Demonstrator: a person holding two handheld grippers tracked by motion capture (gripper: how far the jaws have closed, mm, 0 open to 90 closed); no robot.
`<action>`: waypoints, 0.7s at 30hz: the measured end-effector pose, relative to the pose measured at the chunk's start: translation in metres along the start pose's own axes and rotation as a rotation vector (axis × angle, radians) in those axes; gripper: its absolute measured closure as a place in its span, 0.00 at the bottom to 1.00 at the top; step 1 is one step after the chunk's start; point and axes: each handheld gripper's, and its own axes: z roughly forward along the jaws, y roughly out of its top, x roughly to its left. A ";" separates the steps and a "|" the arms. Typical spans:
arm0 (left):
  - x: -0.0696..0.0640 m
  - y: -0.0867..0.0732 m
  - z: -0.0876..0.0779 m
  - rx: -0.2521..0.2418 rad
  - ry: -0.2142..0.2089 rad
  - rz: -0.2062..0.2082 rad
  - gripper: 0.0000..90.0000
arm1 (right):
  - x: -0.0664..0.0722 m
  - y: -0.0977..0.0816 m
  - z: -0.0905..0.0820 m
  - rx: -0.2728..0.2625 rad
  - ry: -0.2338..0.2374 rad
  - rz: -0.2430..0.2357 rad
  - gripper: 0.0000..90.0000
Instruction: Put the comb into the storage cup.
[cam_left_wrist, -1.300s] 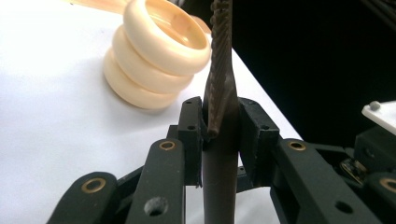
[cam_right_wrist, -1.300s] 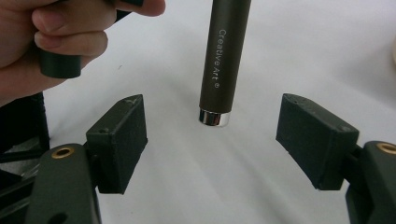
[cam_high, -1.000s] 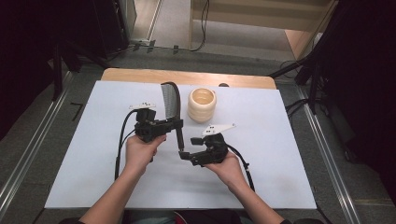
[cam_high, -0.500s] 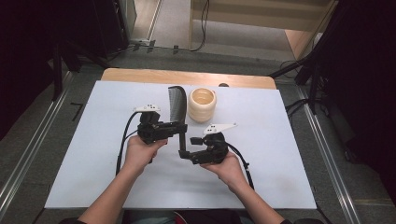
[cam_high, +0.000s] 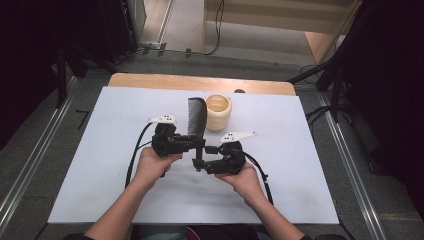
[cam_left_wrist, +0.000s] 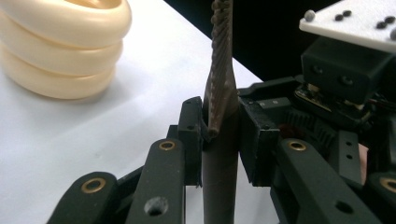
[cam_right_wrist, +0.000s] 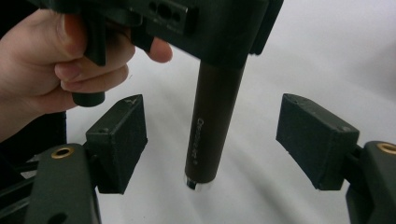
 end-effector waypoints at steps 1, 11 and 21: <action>0.000 0.000 0.001 0.004 -0.005 -0.001 0.81 | 0.000 0.000 0.000 -0.002 -0.002 0.002 0.26; -0.003 -0.002 0.006 0.012 -0.030 0.003 0.81 | -0.002 -0.001 -0.001 -0.019 -0.006 0.012 0.36; -0.005 -0.005 0.009 -0.014 -0.050 0.010 0.81 | -0.004 -0.002 -0.002 -0.030 0.006 0.046 0.56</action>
